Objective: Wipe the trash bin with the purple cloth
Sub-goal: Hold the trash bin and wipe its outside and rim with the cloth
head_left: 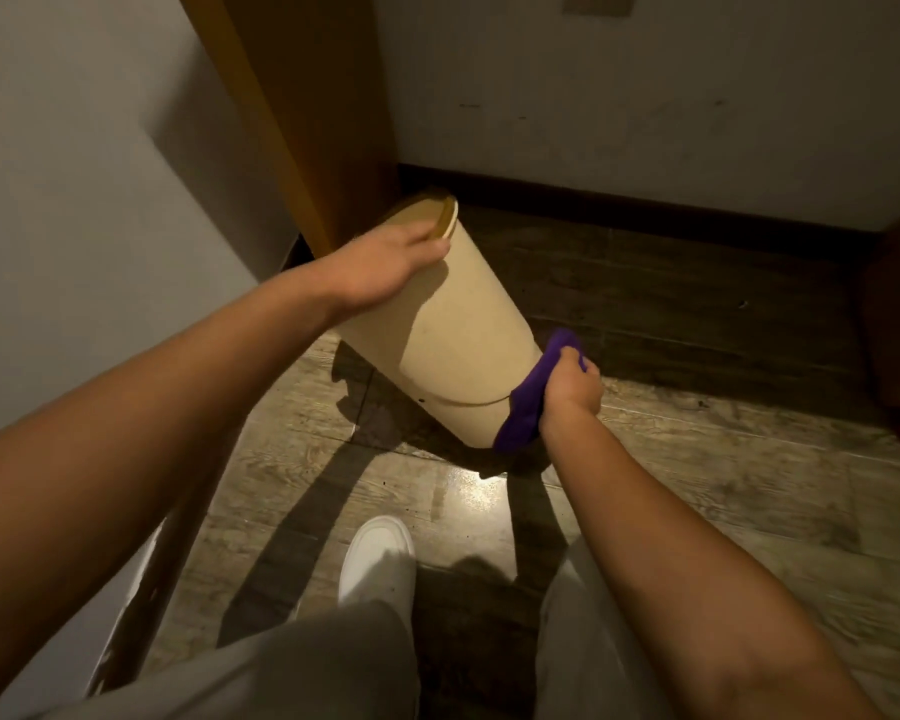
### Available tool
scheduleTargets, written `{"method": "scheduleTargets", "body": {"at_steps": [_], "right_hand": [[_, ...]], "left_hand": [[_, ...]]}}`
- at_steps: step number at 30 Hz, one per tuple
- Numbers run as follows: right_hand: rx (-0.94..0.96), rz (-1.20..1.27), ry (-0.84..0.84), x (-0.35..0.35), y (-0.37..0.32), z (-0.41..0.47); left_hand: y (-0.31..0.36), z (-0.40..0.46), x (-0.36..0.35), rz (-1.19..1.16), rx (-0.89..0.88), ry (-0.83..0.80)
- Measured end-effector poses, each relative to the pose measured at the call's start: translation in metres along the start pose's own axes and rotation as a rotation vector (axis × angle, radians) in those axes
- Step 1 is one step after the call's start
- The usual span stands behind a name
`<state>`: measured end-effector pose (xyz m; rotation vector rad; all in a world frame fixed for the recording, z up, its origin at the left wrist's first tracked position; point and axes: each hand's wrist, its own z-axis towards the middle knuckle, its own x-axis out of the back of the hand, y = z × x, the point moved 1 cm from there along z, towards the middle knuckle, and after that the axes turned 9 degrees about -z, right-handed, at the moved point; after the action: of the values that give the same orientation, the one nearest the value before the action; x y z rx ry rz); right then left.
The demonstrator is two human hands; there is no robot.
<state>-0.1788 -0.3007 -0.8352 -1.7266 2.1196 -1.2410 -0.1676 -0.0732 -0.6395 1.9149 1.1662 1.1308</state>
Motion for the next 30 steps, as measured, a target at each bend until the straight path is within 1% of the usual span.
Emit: {"method": "scheduleTargets", "body": {"at_steps": [2,4,6,8,10,12,13,15,17,18,19,20,23,25,28,30], "right_hand": [[-0.008,-0.004,-0.014,0.001,0.003,0.002],[-0.015,-0.011,-0.024,0.0,0.004,0.0],[-0.005,-0.026,-0.046,-0.003,0.003,-0.002],[0.007,-0.037,-0.041,-0.006,0.003,-0.004],[0.012,-0.002,-0.03,-0.006,0.002,-0.003],[0.034,0.022,-0.011,-0.008,0.002,-0.004],[0.063,0.015,-0.002,-0.009,0.002,-0.005],[0.087,0.005,0.01,-0.012,0.001,-0.006],[0.094,-0.008,0.008,-0.014,0.001,-0.007],[0.099,-0.015,0.004,-0.014,0.001,-0.007],[0.11,-0.026,0.001,-0.014,0.001,-0.008],[0.134,-0.044,0.001,-0.014,0.001,-0.01],[0.321,-0.157,0.007,-0.016,-0.008,-0.025],[0.462,-0.18,-0.041,-0.022,-0.014,-0.047],[0.646,-0.058,-0.144,-0.029,-0.026,-0.095],[0.752,0.017,-0.177,-0.041,-0.041,-0.126]], "left_hand": [[-0.019,-0.008,-0.005,0.076,-0.01,-0.04],[-0.035,-0.016,-0.008,0.053,-0.022,-0.008],[-0.038,-0.016,-0.005,-0.065,-0.044,0.046],[-0.039,-0.018,0.005,-0.207,0.011,0.073],[-0.045,-0.023,0.01,-0.265,0.048,0.009],[-0.052,-0.026,0.012,-0.22,0.039,-0.062],[-0.054,-0.027,0.011,-0.173,0.023,-0.058],[-0.054,-0.026,0.008,0.012,-0.07,0.042],[-0.06,-0.024,0.002,0.185,-0.19,0.257],[-0.062,-0.027,-0.001,0.207,-0.235,0.361],[-0.065,-0.029,-0.005,0.182,-0.281,0.423],[-0.068,-0.03,-0.008,0.138,-0.32,0.439],[-0.067,-0.027,-0.012,0.092,-0.372,0.403],[-0.061,-0.023,-0.011,0.117,-0.376,0.399],[-0.051,-0.019,-0.017,0.171,-0.36,0.385],[-0.042,-0.018,-0.025,0.209,-0.402,0.357]]}}
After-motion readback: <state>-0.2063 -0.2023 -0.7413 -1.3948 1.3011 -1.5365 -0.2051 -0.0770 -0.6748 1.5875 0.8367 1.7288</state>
